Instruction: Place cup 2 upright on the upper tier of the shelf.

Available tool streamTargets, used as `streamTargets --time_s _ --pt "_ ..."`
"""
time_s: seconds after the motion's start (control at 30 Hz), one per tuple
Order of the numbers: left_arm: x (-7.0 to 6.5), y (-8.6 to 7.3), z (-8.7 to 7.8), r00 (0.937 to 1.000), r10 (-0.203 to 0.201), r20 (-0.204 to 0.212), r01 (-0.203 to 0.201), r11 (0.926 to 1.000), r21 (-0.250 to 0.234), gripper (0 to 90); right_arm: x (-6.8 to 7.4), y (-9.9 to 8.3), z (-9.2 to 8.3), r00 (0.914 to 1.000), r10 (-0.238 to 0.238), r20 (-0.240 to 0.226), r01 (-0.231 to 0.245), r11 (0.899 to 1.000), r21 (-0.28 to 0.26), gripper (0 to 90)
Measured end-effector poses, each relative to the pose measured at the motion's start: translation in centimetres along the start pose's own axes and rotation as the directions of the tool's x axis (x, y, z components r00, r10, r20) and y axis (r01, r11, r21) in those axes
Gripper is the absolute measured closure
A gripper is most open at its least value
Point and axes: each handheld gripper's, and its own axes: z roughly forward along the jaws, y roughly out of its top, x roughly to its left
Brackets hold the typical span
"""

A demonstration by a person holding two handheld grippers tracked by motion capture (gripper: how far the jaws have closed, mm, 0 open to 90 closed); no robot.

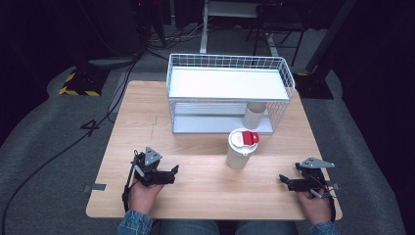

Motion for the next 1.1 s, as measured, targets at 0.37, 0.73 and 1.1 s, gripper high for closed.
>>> streamTargets --time_s 0.37,0.73,1.1 --pt "-1.7 1.4 -0.7 0.9978 0.031 0.059 -0.023 0.9917 -0.126 0.0 0.0 0.0 0.0 1.0 0.002 0.003 -0.002 1.0 0.001 12.4" --pt "-3.6 3.0 -0.5 0.9895 0.057 0.132 -0.034 0.984 -0.175 0.0 0.0 0.0 0.0 1.0 0.002 0.005 -0.002 1.0 0.001 12.4" --pt "-7.1 4.9 1.0 0.9775 0.111 0.179 -0.072 0.9746 -0.212 0.0 0.0 0.1 0.1 1.0 0.006 0.007 -0.006 1.0 0.002 12.2"
